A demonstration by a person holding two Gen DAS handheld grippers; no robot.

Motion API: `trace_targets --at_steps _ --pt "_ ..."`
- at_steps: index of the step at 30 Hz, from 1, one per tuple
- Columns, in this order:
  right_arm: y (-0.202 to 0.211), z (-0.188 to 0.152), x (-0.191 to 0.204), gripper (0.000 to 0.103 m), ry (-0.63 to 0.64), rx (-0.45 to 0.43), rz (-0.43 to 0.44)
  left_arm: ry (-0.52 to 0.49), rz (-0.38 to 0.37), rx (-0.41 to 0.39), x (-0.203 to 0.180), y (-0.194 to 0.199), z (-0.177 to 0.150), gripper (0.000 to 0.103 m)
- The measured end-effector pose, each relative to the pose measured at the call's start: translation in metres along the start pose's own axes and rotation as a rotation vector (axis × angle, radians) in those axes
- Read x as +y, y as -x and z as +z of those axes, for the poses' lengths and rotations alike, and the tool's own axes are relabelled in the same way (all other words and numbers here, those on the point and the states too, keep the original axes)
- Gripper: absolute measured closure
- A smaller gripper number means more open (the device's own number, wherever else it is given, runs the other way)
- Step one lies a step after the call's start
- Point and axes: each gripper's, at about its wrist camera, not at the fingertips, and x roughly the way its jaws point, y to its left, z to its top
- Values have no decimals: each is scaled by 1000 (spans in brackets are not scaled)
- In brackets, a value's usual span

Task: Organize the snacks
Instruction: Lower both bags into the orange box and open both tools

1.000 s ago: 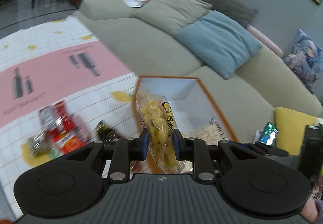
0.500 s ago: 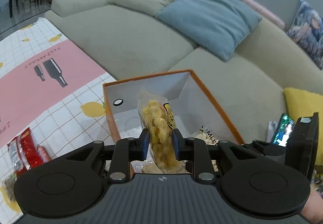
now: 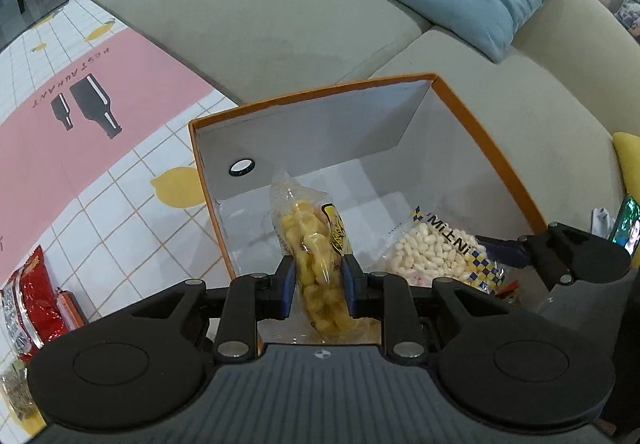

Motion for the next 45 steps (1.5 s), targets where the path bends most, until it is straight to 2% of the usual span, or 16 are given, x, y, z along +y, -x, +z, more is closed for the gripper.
trace_targets --at_steps 2,3,6,7,10,12,15,19,22,27,30,41,45 --pt "-3 1 -3 26 -22 6 20 -2 17 19 2 -1 1 73" --pt "-2 2 -4 26 -37 11 32 -3 10 22 4 0 1 68" --pt "-9 4 -13 26 -105 18 74 9 -19 16 9 10 0 64" --pt "-10 4 -15 26 -128 17 86 13 -14 7 10 14 0 59" --pt "-9 4 -22 26 -212 8 117 36 -44 -36 17 31 -3 58" --pt "-9 6 -25 26 -248 -7 117 65 -51 -71 24 47 -8 54" --pt "1 7 -23 26 -287 -34 151 90 -46 -127 34 67 -16 53" --pt "7 15 -15 25 -307 -61 208 127 -29 -158 46 85 -27 53" --pt "-4 21 -10 25 -334 -26 175 147 6 -159 52 91 -37 53" --pt "-25 20 -9 25 -421 61 207 202 31 -145 69 100 -50 49" --pt "-29 18 -7 25 -453 84 227 206 57 -141 74 106 -59 49" --pt "-14 14 3 23 -490 111 307 245 54 -172 83 131 -82 47" --pt "-3 14 9 22 -488 102 285 253 56 -194 86 142 -90 47"
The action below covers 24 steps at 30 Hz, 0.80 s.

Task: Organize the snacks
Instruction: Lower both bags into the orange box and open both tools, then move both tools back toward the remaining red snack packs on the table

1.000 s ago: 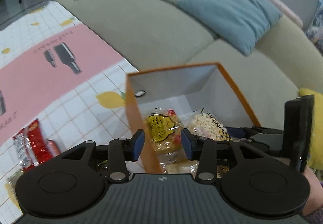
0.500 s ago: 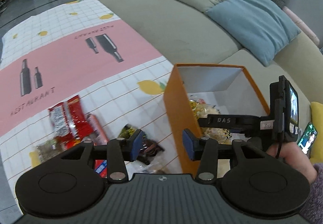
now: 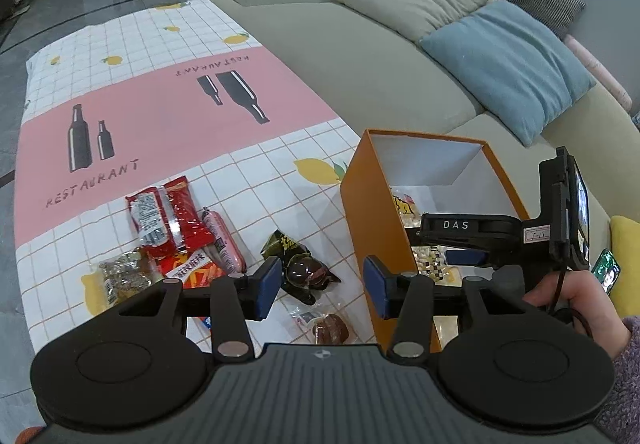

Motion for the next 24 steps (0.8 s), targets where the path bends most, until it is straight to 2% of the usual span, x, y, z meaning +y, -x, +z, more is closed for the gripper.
trace_targets --at_steps 5,10,18,24 --pt "20 -8 12 23 29 -44 -21 -3 19 -8 8 15 -9 46" --pt "55 -30 34 25 111 -151 -63 -9 48 -42 19 34 -19 46" --pt "98 -89 70 30 255 -329 17 -26 64 -76 45 60 -41 46" --pt "95 -134 102 40 387 -375 62 -33 61 -75 63 62 -61 46"
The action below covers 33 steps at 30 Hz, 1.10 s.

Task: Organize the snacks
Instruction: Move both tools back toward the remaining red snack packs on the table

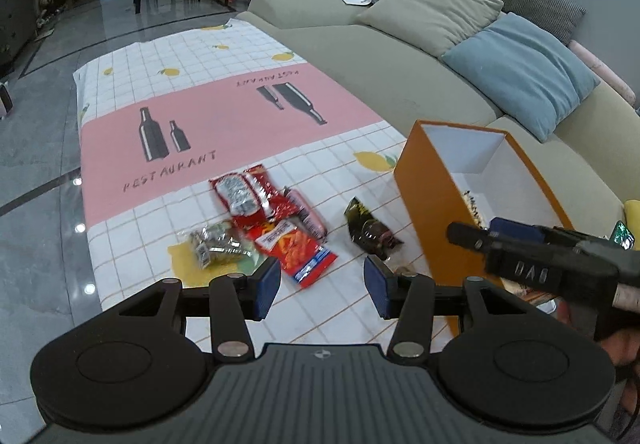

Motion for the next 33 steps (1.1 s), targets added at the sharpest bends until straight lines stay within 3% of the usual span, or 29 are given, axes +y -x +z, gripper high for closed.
trace_targets --at_steps 5,11,15,23,26,33 --pt "-18 -22 33 48 112 46 35 12 -1 26 18 -11 -15 40" --pt "-46 -34 50 49 172 112 44 12 35 39 41 -30 -21 39" --pt "-65 -34 57 41 194 155 51 84 50 55 60 -46 -18 36" --pt "-114 -29 82 41 283 193 65 153 85 78 81 -84 -8 35" --pt "-132 -26 91 41 319 201 68 202 83 92 91 -105 -4 29" --pt "-175 -30 108 42 438 216 68 327 91 142 113 -144 3 29"
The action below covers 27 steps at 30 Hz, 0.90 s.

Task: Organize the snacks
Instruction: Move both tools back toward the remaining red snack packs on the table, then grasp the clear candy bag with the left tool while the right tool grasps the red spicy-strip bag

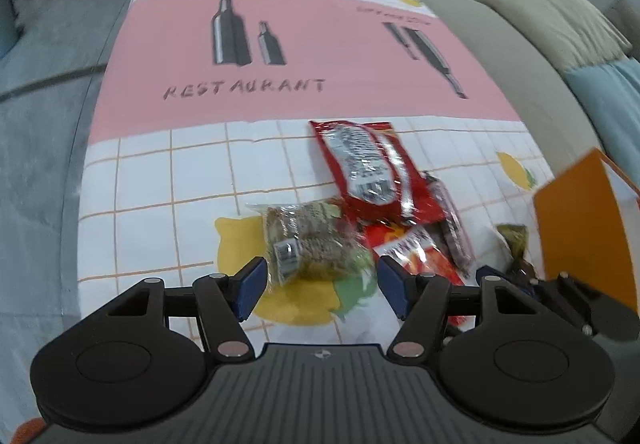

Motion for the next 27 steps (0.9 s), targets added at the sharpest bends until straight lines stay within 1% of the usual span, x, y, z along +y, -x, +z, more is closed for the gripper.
trace_targets --at_steps 5,8,11,15,17,19,21,22,23,25,27 --pt "-21 5 1 42 37 28 5 75 3 33 12 -20 6 29" --pt "-33 6 1 41 48 55 3 88 0 46 15 -28 8 29" --pt "-38 8 -2 40 42 49 10 89 1 49 14 -34 9 29" --pt "-45 14 -11 36 -38 61 41 58 7 36 8 -39 13 27" --pt "-46 15 -9 36 -34 63 33 36 21 36 4 -40 13 28" --pt "-46 14 -7 37 -32 61 27 5 33 33 0 -40 11 35" --pt "-45 13 -6 39 -31 61 27 -16 48 25 -2 -39 9 39" --pt "-45 14 -6 43 -33 63 27 -22 51 23 -2 -39 8 42" --pt "-44 13 -6 46 -37 65 23 -19 48 23 0 -37 7 43" --pt "-41 12 -5 49 -36 73 20 -2 37 32 3 -36 7 50" --pt "-38 10 -4 52 -36 79 19 27 18 43 8 -33 6 55"
